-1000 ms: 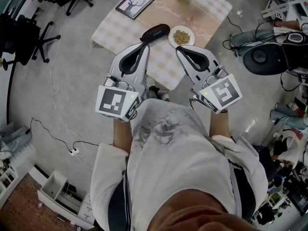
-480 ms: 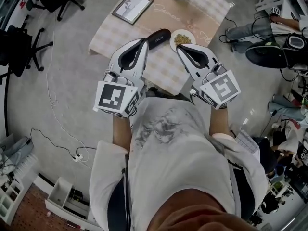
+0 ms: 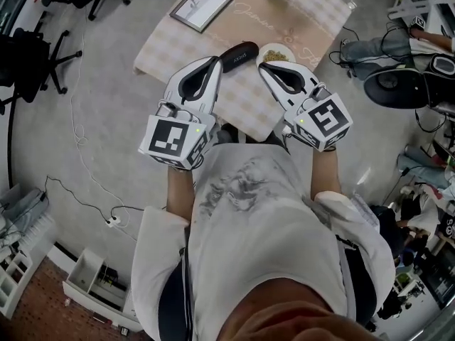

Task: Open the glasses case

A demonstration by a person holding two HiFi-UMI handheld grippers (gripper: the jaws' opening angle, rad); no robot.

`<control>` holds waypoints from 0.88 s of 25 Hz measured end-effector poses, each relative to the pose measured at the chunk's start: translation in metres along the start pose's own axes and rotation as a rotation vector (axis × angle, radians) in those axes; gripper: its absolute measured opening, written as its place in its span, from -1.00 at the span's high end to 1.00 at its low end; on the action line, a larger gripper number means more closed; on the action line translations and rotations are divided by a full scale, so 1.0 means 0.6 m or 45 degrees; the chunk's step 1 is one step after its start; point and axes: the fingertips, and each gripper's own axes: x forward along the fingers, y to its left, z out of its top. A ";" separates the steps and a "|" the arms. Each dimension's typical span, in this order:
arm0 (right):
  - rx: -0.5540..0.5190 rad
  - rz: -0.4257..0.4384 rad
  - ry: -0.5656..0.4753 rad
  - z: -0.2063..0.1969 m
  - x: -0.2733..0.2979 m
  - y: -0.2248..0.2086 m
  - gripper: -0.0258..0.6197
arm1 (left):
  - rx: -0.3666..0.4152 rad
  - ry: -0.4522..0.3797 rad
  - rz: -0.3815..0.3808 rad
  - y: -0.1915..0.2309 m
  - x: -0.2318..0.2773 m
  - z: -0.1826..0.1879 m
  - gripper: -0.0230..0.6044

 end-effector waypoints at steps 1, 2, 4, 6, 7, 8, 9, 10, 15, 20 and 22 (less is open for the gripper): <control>0.003 0.011 0.005 -0.006 0.004 -0.008 0.87 | -0.002 0.008 0.012 0.002 0.004 -0.005 0.92; 0.004 0.022 0.012 -0.011 0.009 -0.016 0.87 | -0.007 0.015 0.026 0.005 0.007 -0.010 0.92; 0.005 0.046 0.033 -0.022 0.018 -0.033 0.87 | -0.027 0.031 0.053 0.010 0.016 -0.020 0.92; 0.010 0.071 0.058 -0.035 0.028 -0.050 0.87 | -0.048 0.052 0.074 0.013 0.026 -0.033 0.92; 0.014 0.084 0.071 -0.043 0.034 -0.058 0.87 | -0.055 0.063 0.084 0.014 0.032 -0.040 0.92; 0.019 0.098 0.084 -0.052 0.039 -0.066 0.87 | -0.062 0.073 0.092 0.016 0.039 -0.047 0.92; 0.021 0.110 0.096 -0.060 0.044 -0.073 0.87 | -0.070 0.082 0.100 0.017 0.046 -0.054 0.92; 0.023 0.122 0.107 -0.067 0.049 -0.080 0.86 | -0.079 0.091 0.106 0.019 0.053 -0.060 0.92; 0.004 0.165 0.187 -0.104 0.070 -0.107 0.86 | -0.118 0.150 0.138 0.021 0.081 -0.101 0.92; -0.001 0.200 0.248 -0.131 0.085 -0.116 0.86 | -0.160 0.194 0.148 0.026 0.097 -0.131 0.92; -0.004 0.208 0.259 -0.137 0.090 -0.116 0.86 | -0.168 0.213 0.152 0.029 0.101 -0.143 0.92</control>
